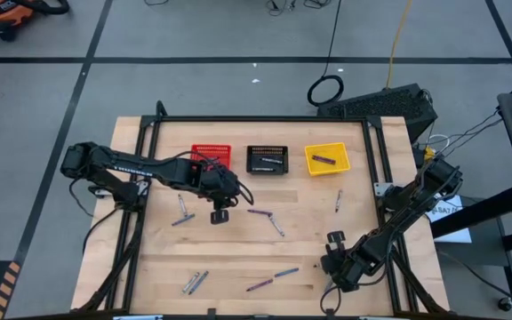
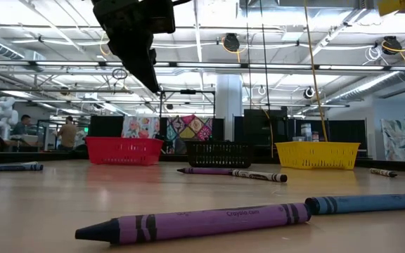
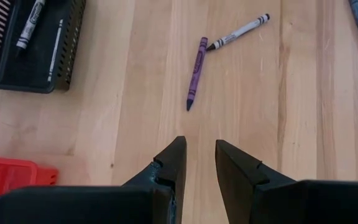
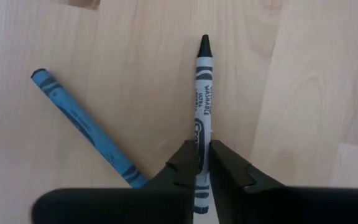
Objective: Sort crayons
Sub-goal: Put the black crayon into the black basket
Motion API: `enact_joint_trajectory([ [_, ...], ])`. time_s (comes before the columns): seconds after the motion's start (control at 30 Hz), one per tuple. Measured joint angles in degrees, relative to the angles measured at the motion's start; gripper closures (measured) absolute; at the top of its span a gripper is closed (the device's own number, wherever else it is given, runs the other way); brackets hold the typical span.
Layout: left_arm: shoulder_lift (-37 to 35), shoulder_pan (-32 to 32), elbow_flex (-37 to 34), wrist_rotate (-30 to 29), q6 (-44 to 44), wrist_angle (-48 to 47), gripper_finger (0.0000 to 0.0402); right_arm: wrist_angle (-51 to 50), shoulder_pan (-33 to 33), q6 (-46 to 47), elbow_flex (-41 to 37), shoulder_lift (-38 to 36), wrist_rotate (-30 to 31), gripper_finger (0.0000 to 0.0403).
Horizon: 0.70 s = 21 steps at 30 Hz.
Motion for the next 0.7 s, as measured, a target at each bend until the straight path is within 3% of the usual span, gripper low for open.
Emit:
enact_joint_trajectory([
  [0.4, 0.0, 0.0, 0.0, -0.41, -0.41, 0.03, 0.0317, 0.51, -0.19, 6.88, -0.21, -4.08, 0.8, 0.0401],
  [0.7, 0.0, 0.0, -0.02, -0.58, -0.42, 6.56, 0.0317, -1.34, -2.85, 7.55, -0.39, -13.65, 14.82, 0.0402],
])
